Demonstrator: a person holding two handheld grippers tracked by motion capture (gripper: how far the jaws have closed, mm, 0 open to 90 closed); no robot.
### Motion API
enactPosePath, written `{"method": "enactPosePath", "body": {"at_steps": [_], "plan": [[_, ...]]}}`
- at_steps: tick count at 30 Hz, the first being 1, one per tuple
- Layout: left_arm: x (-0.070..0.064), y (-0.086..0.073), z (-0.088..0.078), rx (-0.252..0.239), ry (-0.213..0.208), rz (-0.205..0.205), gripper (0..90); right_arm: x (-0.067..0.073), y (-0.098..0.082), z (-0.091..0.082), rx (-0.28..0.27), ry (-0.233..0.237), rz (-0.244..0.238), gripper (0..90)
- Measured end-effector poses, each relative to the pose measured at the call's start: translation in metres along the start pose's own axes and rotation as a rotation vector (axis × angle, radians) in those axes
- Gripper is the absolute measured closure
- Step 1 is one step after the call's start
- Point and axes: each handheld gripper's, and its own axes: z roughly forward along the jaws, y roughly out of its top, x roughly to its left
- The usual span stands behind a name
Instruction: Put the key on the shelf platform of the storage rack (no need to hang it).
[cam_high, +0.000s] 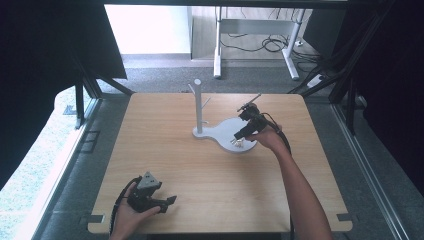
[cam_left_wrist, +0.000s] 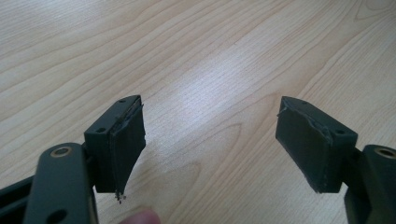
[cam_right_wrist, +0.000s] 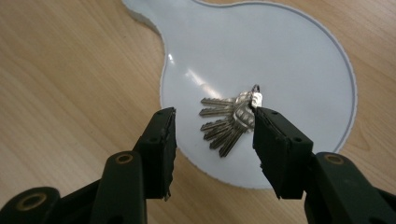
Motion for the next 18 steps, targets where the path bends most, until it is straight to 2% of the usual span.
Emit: {"method": "enactPosePath", "body": {"at_steps": [3,10,12,13,15,18], "plan": [[-0.001,0.0,0.0,0.0,-0.001,0.001,24.3,0.004,-0.007,-0.005,-0.011,0.002,-0.009,49.6],[-0.002,0.001,-0.001,-0.002,-0.001,0.001,24.2,0.015,-0.036,-0.028,-0.052,0.01,-0.045,49.1],[-0.002,0.001,0.0,-0.001,0.0,0.001,24.2,0.016,-0.039,-0.03,-0.054,0.009,-0.053,49.2],[-0.002,0.001,0.0,0.001,-0.001,0.002,24.3,0.019,-0.048,-0.036,-0.073,0.017,-0.064,49.2],[-0.002,0.001,0.0,0.001,-0.002,0.002,24.2,0.02,-0.051,-0.038,-0.079,0.02,-0.065,49.1],[-0.003,0.001,0.001,0.004,-0.004,0.005,24.3,0.024,-0.065,-0.044,-0.098,0.025,-0.079,49.0]]}}
